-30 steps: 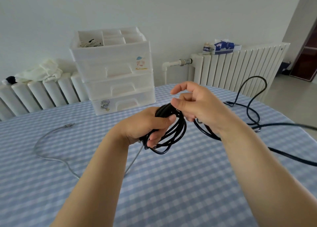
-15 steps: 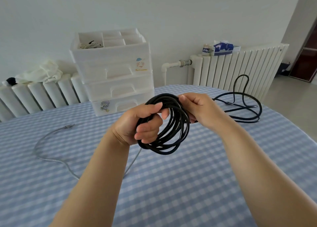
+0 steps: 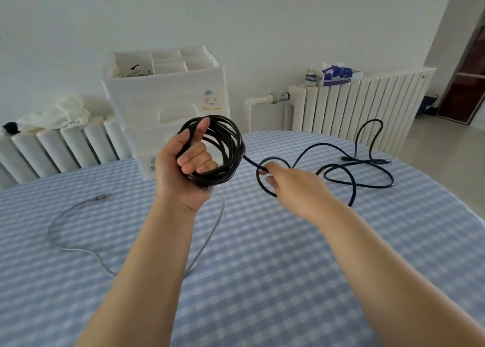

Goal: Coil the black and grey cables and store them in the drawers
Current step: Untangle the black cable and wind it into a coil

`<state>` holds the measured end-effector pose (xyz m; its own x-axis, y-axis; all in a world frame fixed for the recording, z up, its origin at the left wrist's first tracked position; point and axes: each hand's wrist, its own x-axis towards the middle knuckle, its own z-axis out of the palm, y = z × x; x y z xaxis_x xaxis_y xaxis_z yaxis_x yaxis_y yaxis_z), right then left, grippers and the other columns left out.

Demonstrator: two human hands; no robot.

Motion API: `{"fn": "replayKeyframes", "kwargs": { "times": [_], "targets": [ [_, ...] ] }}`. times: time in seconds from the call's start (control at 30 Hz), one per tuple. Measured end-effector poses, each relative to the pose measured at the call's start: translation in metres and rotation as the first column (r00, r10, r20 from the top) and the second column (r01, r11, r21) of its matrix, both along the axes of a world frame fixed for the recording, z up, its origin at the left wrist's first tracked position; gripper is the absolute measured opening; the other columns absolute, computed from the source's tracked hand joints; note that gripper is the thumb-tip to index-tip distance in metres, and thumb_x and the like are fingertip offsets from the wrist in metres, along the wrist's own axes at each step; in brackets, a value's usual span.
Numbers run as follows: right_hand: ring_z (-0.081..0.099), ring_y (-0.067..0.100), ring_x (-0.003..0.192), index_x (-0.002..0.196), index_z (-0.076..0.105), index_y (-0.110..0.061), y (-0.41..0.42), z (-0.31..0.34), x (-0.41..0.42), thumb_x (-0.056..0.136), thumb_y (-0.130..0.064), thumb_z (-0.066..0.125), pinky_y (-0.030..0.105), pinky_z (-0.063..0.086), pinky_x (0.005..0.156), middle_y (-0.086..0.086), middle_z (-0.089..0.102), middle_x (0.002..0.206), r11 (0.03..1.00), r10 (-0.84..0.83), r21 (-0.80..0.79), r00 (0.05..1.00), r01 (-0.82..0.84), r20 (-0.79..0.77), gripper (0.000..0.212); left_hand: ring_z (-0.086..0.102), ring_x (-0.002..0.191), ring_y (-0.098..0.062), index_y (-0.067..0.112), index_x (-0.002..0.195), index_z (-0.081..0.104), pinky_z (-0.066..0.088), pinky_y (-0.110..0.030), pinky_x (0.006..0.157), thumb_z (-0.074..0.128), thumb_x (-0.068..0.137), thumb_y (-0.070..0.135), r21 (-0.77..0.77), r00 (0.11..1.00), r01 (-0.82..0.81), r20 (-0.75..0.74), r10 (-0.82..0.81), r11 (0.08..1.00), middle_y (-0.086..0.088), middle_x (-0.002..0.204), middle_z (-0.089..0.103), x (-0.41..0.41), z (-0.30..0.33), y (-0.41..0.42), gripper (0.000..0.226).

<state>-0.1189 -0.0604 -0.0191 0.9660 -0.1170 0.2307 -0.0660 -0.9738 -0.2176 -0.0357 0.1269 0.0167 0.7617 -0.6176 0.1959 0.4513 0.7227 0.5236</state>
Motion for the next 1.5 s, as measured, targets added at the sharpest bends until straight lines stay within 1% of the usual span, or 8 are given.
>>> {"fn": "replayKeyframes", "kwargs": {
  "times": [0.13,0.33,0.5,0.77,0.93,1.13,1.33,1.5],
  "targets": [
    [0.06,0.023,0.077,0.127,0.045,-0.021,0.018,-0.001,0.0,0.103,-0.029,0.035,0.035,0.047,0.066,-0.001,0.065,0.097,1.0,0.0,0.03,1.0,0.001,-0.027,0.027,0.031,0.03,-0.005,0.009,0.103,0.064,0.03,-0.016,0.037,0.037,0.096,0.022,0.084,0.97,-0.232,-0.06,0.237,0.969,0.009,0.037,0.03,-0.009,0.002,-0.01,0.031],
    [0.06,0.012,0.072,0.121,0.051,-0.027,0.033,0.012,-0.012,0.095,-0.028,0.047,0.028,0.039,0.055,-0.008,0.064,0.08,0.978,0.065,0.208,0.975,-0.02,-0.213,0.026,0.031,0.037,-0.008,0.01,0.111,0.062,0.034,-0.021,0.042,0.038,0.099,0.023,0.16,0.842,-0.54,0.084,0.534,0.826,0.007,0.042,0.032,-0.011,0.001,-0.012,0.03],
    [0.055,0.013,0.074,0.112,0.055,-0.026,0.052,0.026,-0.024,0.094,-0.029,0.051,0.022,0.032,0.05,-0.008,0.06,0.086,0.985,0.149,0.113,0.967,-0.128,-0.208,0.019,0.037,0.039,-0.014,0.008,0.116,0.061,0.039,-0.026,0.045,0.039,0.101,0.018,0.2,0.634,-0.771,0.321,0.703,0.604,0.003,0.043,0.037,-0.017,-0.003,-0.016,0.029],
    [0.052,0.015,0.061,0.109,0.056,-0.022,0.066,0.034,-0.035,0.099,-0.03,0.041,0.026,0.037,0.052,-0.006,0.053,0.067,0.979,0.205,0.005,0.976,-0.205,-0.077,0.02,0.046,0.037,-0.014,0.028,0.098,0.058,0.042,-0.027,0.046,0.047,0.098,0.029,0.222,0.382,-0.919,0.704,0.599,0.326,0.005,0.042,0.046,-0.029,-0.008,-0.022,0.011],
    [0.056,0.019,0.063,0.086,0.057,-0.015,0.065,0.041,-0.038,0.097,-0.032,0.044,0.028,0.035,0.052,-0.001,0.059,0.067,0.969,0.237,-0.068,0.972,-0.236,0.002,0.024,0.057,0.051,-0.008,0.028,0.104,0.059,0.048,-0.029,0.057,0.048,0.093,0.05,0.203,0.255,-0.957,0.931,0.263,0.21,0.01,0.054,0.055,-0.02,-0.019,-0.025,0.026],
    [0.055,0.012,0.069,0.083,0.062,-0.026,0.049,0.052,-0.038,0.087,-0.049,0.059,0.026,0.041,0.061,-0.007,0.061,0.068,0.982,0.181,0.047,0.981,-0.185,0.071,0.024,0.056,0.05,-0.007,0.02,0.074,0.053,0.04,-0.021,0.05,0.009,0.07,0.09,0.27,0.266,-0.885,0.962,-0.064,0.379,0.006,0.049,0.055,-0.019,-0.024,-0.026,0.083],
    [0.053,0.018,0.07,0.076,0.058,-0.024,0.032,0.052,-0.034,0.078,-0.048,0.062,0.029,0.039,0.061,-0.006,0.061,0.064,0.975,0.126,0.159,0.976,-0.155,0.175,0.025,0.05,0.04,-0.011,0.019,0.075,0.049,0.042,-0.022,0.045,0.03,0.059,0.095,0.493,0.356,-0.693,0.868,-0.346,0.526,0.006,0.043,0.056,-0.028,-0.01,-0.025,0.081],
    [0.048,0.014,0.086,0.075,0.056,-0.031,0.026,0.051,-0.035,0.079,-0.042,0.067,0.028,0.038,0.07,-0.013,0.061,0.069,0.959,0.145,0.226,0.98,-0.173,0.135,0.016,0.05,0.042,0.002,0.017,0.082,0.056,0.039,-0.011,0.045,0.077,0.078,0.019,0.659,0.395,-0.506,0.751,-0.529,0.556,0.016,0.051,0.057,-0.038,0.008,-0.022,0.022]
  ]
}}
